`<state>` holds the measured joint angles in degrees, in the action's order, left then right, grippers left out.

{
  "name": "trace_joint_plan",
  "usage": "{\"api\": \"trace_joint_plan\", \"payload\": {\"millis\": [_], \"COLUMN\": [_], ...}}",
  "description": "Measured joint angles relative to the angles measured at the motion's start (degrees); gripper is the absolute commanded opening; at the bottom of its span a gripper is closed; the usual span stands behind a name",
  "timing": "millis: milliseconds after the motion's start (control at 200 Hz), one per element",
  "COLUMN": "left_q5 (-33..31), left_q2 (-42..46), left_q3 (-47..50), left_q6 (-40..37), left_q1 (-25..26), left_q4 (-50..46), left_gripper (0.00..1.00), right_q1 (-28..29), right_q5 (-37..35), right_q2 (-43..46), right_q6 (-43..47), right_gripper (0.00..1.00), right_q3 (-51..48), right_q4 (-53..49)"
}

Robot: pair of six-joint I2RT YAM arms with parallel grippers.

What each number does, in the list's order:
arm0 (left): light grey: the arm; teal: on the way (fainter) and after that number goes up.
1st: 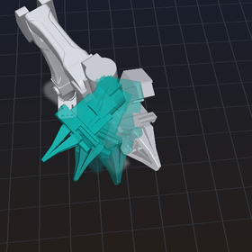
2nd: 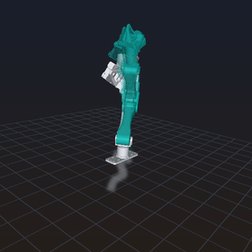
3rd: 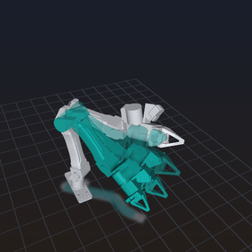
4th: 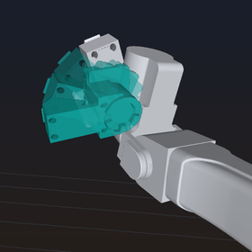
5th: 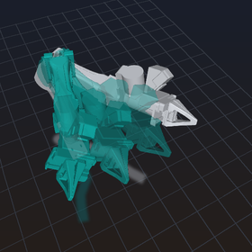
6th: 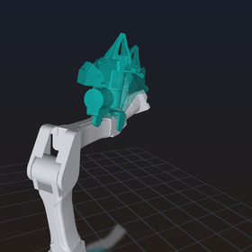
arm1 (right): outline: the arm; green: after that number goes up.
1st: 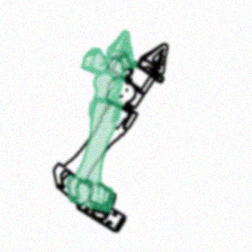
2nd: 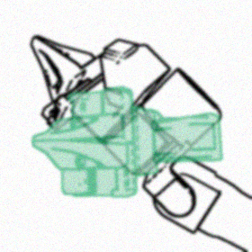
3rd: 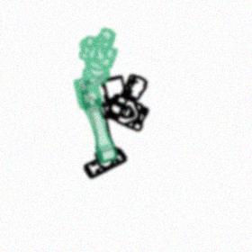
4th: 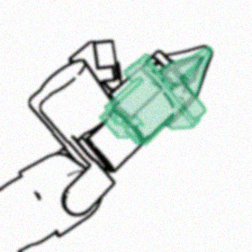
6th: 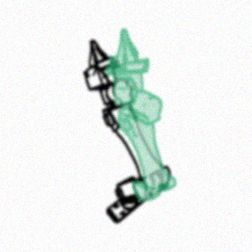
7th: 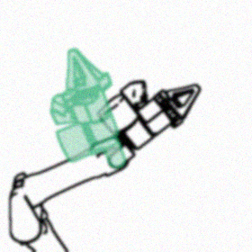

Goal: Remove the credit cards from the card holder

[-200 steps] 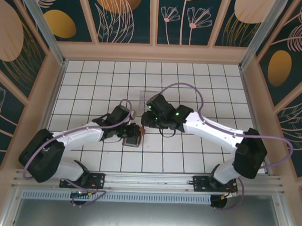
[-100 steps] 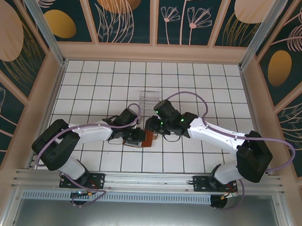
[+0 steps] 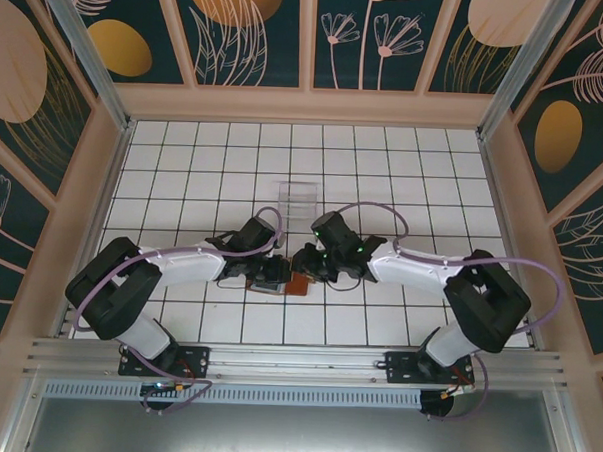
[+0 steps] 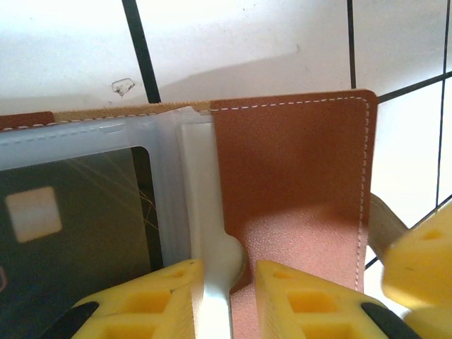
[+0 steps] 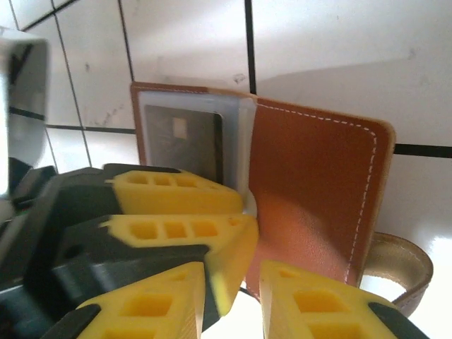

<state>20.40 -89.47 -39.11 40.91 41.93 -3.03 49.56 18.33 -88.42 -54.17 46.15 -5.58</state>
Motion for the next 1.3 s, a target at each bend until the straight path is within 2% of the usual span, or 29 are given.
{"api": "trace_joint_plan", "payload": {"millis": [420,861,1051,1296], "left_q5": [-9.9,-18.0,-18.1,-17.9], "left_q2": [7.8,6.4,5.2,4.6], "left_q3": [-0.3,-0.3,0.0,0.0], "left_q6": [0.1,-2.1,-2.4,-2.8], "left_q1": [-0.4,-1.3,-1.4,-1.4], "left_q4": [-6.2,-12.3,-11.8,-9.8], "left_gripper": [0.32,0.33,0.30,0.27], "right_q1": [-1.4,-1.5,-1.2,-0.5], "right_q5": [1.8,-0.3,-1.7,-6.3], "right_q2": [-5.8,-6.0,-6.3,-6.2], "right_q6": [-0.2,3.1,4.4,6.1], "right_gripper": [0.25,0.24,0.25,0.32], "right_q3": [-3.2,-1.2,0.1,3.0], "right_q4": [4.0,-0.2,-2.6,-9.2]}}
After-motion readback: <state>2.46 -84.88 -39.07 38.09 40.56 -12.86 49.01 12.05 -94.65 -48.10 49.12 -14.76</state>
